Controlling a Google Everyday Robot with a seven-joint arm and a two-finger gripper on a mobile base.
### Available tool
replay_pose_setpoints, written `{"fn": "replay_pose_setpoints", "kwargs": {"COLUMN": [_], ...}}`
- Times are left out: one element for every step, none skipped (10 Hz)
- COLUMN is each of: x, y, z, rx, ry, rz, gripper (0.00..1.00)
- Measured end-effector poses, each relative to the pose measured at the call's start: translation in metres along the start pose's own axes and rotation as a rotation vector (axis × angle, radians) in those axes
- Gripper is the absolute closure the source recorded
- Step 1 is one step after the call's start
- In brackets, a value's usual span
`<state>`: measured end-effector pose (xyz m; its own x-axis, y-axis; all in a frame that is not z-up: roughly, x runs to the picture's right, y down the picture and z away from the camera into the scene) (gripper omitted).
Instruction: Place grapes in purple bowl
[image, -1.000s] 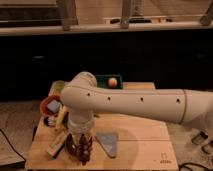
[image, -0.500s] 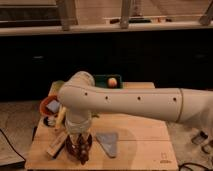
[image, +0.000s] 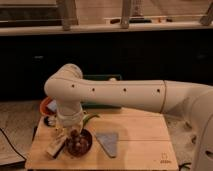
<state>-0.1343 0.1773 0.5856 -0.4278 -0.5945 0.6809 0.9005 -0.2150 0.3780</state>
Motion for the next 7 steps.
{"fn": "replay_pose_setpoints", "kwargs": {"x": [0.008,0.012,0.015,0.017,0.02,0.024,0.027], "y": [0.001,0.004,0.008,0.009,0.008,0.007,0.006], "z": [0.001,0.004,0.008,0.011,0.013,0.016,0.018], "rx": [0.0,0.001,0.0,0.002,0.005,0.008,0.01], "ry": [0.002,0.002,0.0,0.002,0.003,0.002,0.001], "rz": [-0.005,-0.002,0.004,0.007,0.007,0.008,0.008], "gripper": [1.0,1.0,1.0,1.0,1.0,0.99,0.92]}}
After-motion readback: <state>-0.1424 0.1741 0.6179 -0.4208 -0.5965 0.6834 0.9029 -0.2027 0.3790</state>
